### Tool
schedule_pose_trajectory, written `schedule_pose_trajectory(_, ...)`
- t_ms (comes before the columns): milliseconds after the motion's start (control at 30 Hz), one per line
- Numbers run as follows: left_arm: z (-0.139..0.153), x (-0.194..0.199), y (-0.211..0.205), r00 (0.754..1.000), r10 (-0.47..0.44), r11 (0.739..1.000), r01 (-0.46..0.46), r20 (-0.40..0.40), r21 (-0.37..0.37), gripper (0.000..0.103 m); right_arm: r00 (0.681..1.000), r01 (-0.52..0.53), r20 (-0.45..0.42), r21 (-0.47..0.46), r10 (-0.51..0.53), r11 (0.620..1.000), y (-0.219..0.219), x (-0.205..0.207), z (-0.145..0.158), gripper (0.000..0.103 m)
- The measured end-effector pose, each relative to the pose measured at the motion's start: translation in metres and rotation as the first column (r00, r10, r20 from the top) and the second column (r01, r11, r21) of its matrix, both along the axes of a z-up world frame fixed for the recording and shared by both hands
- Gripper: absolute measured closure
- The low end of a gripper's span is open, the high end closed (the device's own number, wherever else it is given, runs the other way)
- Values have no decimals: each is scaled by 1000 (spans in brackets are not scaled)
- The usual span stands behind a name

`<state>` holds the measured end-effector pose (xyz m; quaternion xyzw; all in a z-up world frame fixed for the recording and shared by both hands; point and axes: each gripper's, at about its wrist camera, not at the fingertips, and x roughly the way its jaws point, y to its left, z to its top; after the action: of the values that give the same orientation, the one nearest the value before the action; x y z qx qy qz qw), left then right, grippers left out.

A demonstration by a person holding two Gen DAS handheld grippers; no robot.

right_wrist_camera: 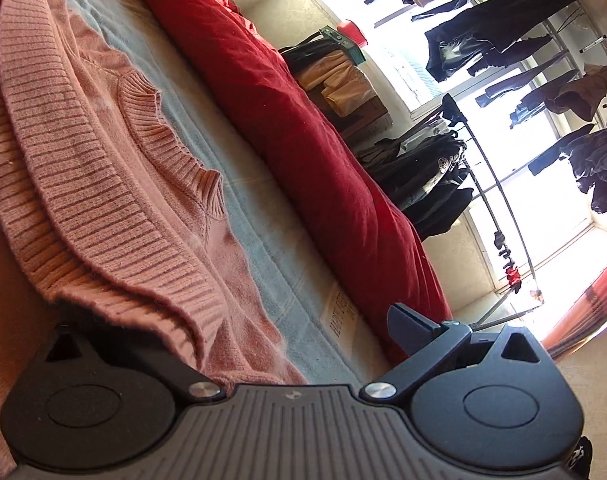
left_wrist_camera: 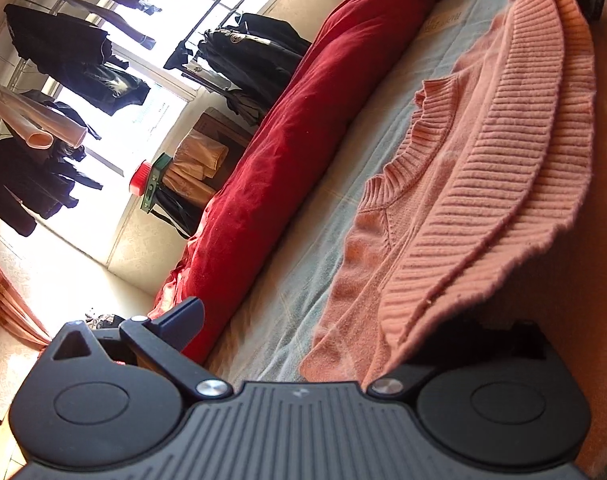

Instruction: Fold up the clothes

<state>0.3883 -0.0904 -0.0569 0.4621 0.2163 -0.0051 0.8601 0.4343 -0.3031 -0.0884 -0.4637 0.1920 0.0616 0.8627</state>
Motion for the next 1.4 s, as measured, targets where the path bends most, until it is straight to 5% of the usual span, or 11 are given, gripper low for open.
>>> schedule_pose_trajectory(333, 17, 33, 23, 996, 52, 980, -65, -76, -188, 0, 996, 32, -91, 232, -11, 972, -33, 20, 29, 0)
schedule_pose_trajectory(633, 23, 80, 49, 982, 97, 912, -153, -162, -381, 0, 980, 124, -195, 392, -49, 912, -46, 89, 31, 0)
schedule_pose_trajectory(767, 33, 79, 62, 986, 84, 866, -143, -142, -480, 0, 982, 120, -182, 397, -50, 910, -46, 86, 28, 0)
schedule_pose_trajectory(933, 54, 78, 74, 986, 149, 854, -169, -80, -492, 1, 987, 95, -160, 410, -31, 907, -48, 77, 37, 0)
schedule_pose_trajectory(1100, 74, 62, 84, 989, 133, 818, -148, -67, -557, 1, 992, 2, -106, 565, 70, 825, -60, 57, 68, 0)
schedule_pose_trajectory(1200, 73, 47, 80, 994, 37, 791, -94, -106, -604, 1, 987, -29, -104, 641, 124, 767, -68, 44, 78, 0)
schedule_pose_trajectory(1400, 26, 22, 61, 957, -125, 749, -83, -262, -658, 1, 916, 14, -260, 782, 305, 624, -81, 34, 52, 0)
